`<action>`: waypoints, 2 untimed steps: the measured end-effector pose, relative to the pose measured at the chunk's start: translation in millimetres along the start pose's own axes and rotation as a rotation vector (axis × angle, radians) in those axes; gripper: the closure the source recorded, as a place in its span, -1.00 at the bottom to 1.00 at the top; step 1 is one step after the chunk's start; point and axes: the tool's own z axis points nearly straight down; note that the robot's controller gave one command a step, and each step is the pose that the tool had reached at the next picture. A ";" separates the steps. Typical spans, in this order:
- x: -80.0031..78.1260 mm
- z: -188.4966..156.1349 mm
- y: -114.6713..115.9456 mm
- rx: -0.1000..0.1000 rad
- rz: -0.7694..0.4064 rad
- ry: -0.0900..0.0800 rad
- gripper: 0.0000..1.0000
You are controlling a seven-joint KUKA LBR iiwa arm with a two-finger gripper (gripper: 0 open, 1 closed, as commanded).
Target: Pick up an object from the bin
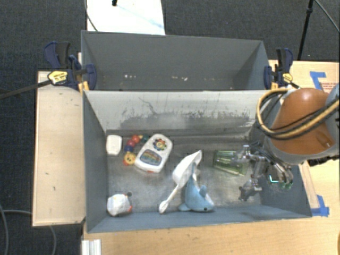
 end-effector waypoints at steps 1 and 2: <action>-2.0 -4.0 0.2 0.001 -0.004 -0.008 -1.00; -67.7 30.3 -12.5 -0.002 0.090 -0.049 -1.00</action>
Offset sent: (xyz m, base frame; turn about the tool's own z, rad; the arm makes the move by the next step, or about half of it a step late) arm 0.0834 -0.0232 -0.0708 0.1399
